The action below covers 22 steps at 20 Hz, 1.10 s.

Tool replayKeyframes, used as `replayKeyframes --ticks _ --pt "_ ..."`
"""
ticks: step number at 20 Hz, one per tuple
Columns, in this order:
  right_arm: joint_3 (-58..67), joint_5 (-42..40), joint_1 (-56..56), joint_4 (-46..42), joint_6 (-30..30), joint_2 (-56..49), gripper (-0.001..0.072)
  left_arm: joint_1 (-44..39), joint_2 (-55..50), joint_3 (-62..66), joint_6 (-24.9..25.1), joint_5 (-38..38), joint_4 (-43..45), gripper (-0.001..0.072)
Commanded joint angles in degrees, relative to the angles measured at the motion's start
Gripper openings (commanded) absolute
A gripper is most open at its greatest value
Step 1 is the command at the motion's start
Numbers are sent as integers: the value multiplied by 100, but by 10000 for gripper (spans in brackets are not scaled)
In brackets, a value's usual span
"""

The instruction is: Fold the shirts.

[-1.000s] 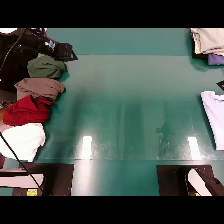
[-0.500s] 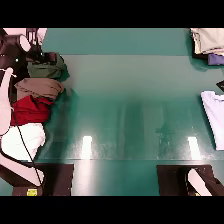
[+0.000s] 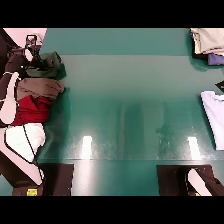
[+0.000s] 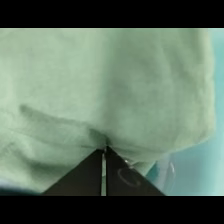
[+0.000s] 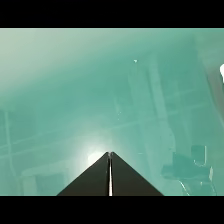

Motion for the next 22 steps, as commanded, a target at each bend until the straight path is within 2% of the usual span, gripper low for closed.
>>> replayKeyframes --ticks 1,3,5,6,8,9,10,12,17,21,22 --pt "7 -2 7 0 0 4 18 -2 33 258 57 -225 -262 21" --pt "52 -85 7 7 0 4 18 -101 295 656 450 -448 -588 21" --pt "313 -153 7 33 0 4 18 -295 767 1139 1340 -461 -1355 21" --pt "507 -168 7 72 -2 2 18 -400 1032 1392 1945 -529 -1998 20" --pt "962 -297 7 111 -4 4 18 -612 1725 1567 3279 -662 -3919 20" --pt "1207 -391 7 111 -4 4 18 -741 2068 1567 3829 -914 -4874 20" --pt "1414 -503 7 111 -4 2 18 -892 2363 1561 4144 -1272 -5589 20" --pt "1792 -667 7 114 -4 2 18 -1309 2848 1425 4236 -1781 -6131 20" --pt "2221 -577 7 116 -4 7 18 -2413 3200 649 4238 -2669 -5569 21" --pt "2227 -354 7 109 -4 -37 18 -2730 3058 -614 4157 -2227 -4140 23" --pt "2227 -319 7 109 -7 -66 18 -2658 2942 -852 3810 -2028 -3755 23"
